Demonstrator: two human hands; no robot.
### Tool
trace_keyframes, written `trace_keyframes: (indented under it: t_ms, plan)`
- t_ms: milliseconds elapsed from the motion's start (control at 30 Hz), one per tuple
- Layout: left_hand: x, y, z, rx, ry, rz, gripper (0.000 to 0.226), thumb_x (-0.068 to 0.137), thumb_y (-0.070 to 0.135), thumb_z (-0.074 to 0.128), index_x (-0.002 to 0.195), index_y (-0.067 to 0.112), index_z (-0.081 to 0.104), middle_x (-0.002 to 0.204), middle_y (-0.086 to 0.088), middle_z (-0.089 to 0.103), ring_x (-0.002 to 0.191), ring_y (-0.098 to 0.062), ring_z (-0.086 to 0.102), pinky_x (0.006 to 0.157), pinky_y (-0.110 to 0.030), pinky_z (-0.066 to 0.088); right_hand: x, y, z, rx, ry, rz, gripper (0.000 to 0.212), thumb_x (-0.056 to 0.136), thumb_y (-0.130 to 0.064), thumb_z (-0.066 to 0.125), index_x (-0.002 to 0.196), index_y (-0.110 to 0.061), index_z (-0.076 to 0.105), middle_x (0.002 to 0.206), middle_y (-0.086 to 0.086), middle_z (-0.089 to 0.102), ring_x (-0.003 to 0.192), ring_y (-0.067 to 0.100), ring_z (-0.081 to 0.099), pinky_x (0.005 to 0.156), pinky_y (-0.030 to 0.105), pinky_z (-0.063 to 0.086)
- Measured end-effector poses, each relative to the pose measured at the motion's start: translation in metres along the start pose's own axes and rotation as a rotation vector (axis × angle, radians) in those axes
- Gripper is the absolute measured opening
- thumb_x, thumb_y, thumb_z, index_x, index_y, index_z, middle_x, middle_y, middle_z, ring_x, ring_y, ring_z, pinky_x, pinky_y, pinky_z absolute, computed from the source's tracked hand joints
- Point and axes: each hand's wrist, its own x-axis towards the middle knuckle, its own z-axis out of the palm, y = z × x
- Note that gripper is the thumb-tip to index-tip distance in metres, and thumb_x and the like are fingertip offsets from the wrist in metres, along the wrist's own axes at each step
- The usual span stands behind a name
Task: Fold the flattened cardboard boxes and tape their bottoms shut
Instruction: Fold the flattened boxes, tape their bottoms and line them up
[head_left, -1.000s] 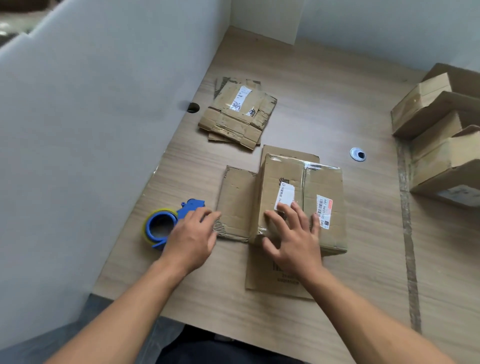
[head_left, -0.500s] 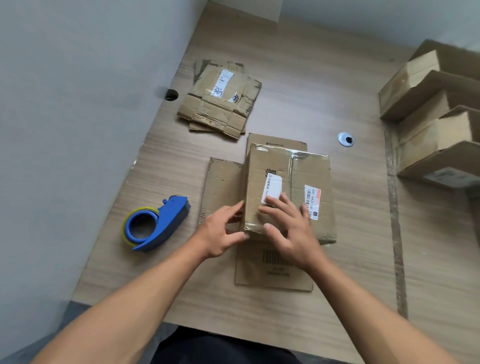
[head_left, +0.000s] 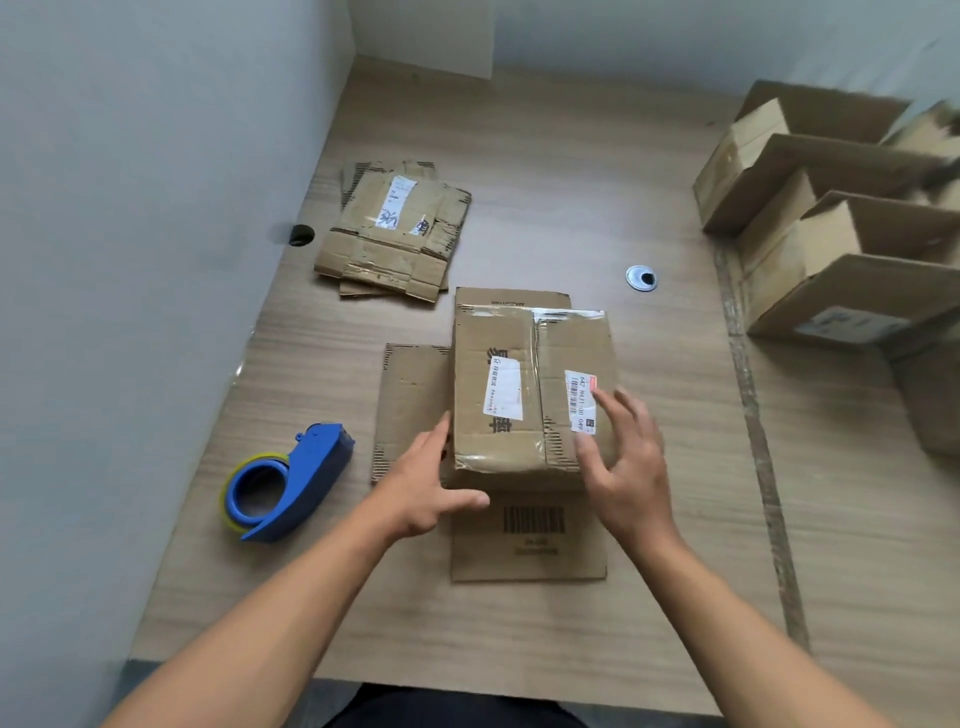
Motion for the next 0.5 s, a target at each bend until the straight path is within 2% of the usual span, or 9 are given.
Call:
trace_keyframes:
  t_ms: [67, 100, 167, 267, 333, 400, 433, 500]
  plan:
    - [-0.001, 0.004, 0.010, -0.133, 0.087, -0.033, 0.121, 0.059, 0.073, 0.079, 0.156, 0.036, 0.018, 0.149, 0.002, 0.043, 0.135, -0.014, 0.045, 0.116, -0.038, 0.036, -0.003, 0.021, -0.010, -0.030, -0.088, 0.209, 0.075, 0.090, -0.040, 0.068, 0.154, -0.021, 0.033, 0.158, 0.007, 0.031, 0.147, 0.023, 0.025, 0.119, 0.032, 0.019]
    - [-0.001, 0.010, 0.018, -0.168, 0.151, -0.058, 0.117, 0.060, 0.073, 0.078, 0.155, 0.036, 0.022, 0.144, 0.002, 0.046, 0.133, -0.014, 0.046, 0.115, -0.035, 0.036, -0.006, 0.028, -0.009, -0.014, -0.163, 0.279, 0.089, 0.087, -0.041, 0.073, 0.157, -0.021, 0.022, 0.161, 0.004, 0.026, 0.149, 0.020, 0.023, 0.119, 0.030, 0.019]
    - [-0.004, 0.021, 0.038, -0.197, 0.308, -0.119, 0.108, 0.069, 0.062, 0.079, 0.156, 0.029, 0.024, 0.140, 0.000, 0.047, 0.131, -0.016, 0.046, 0.109, -0.025, 0.034, -0.015, 0.034, 0.002, 0.088, -0.227, 0.328, 0.106, 0.081, -0.039, 0.079, 0.159, -0.025, 0.008, 0.164, -0.001, 0.020, 0.150, 0.015, 0.021, 0.118, 0.026, 0.019]
    - [-0.011, 0.027, 0.055, -0.246, 0.446, -0.118, 0.100, 0.074, 0.066, 0.073, 0.155, 0.026, 0.029, 0.140, 0.002, 0.055, 0.130, -0.015, 0.050, 0.106, -0.024, 0.038, -0.020, 0.037, 0.013, 0.216, -0.132, 0.342, 0.111, 0.074, -0.036, 0.085, 0.158, -0.030, 0.012, 0.162, -0.004, 0.024, 0.147, 0.011, 0.025, 0.114, 0.020, 0.021]
    - [-0.016, 0.025, 0.051, -0.219, 0.409, -0.109, 0.097, 0.075, 0.069, 0.065, 0.155, 0.027, 0.030, 0.137, 0.005, 0.060, 0.128, -0.012, 0.053, 0.103, -0.019, 0.039, -0.018, 0.043, 0.010, 0.180, -0.120, 0.311, 0.108, 0.072, -0.035, 0.087, 0.157, -0.026, 0.021, 0.157, -0.002, 0.034, 0.141, 0.009, 0.033, 0.108, 0.011, 0.021]
    - [-0.016, 0.018, 0.039, -0.114, 0.366, -0.073, 0.091, 0.079, 0.066, 0.059, 0.155, 0.025, 0.031, 0.131, 0.004, 0.064, 0.123, -0.011, 0.057, 0.094, -0.011, 0.037, -0.014, 0.052, 0.001, 0.116, -0.147, 0.236, 0.102, 0.072, -0.030, 0.087, 0.155, -0.020, 0.029, 0.152, 0.003, 0.042, 0.136, 0.013, 0.040, 0.103, 0.004, 0.020]
    - [-0.016, 0.015, 0.032, -0.049, 0.347, -0.049, 0.088, 0.081, 0.066, 0.057, 0.155, 0.025, 0.032, 0.128, 0.002, 0.067, 0.119, -0.013, 0.060, 0.091, -0.010, 0.038, -0.010, 0.055, -0.003, 0.086, -0.173, 0.195, 0.100, 0.072, -0.027, 0.087, 0.154, -0.018, 0.031, 0.150, 0.006, 0.046, 0.135, 0.018, 0.044, 0.102, 0.005, 0.022]
    - [-0.012, 0.008, 0.021, 0.083, 0.315, -0.008, 0.084, 0.084, 0.068, 0.052, 0.154, 0.025, 0.034, 0.123, -0.003, 0.070, 0.115, -0.021, 0.064, 0.090, -0.019, 0.044, -0.003, 0.061, -0.012, 0.034, -0.227, 0.136, 0.095, 0.073, -0.021, 0.087, 0.152, -0.015, 0.035, 0.150, 0.007, 0.046, 0.136, 0.024, 0.047, 0.104, 0.007, 0.025]
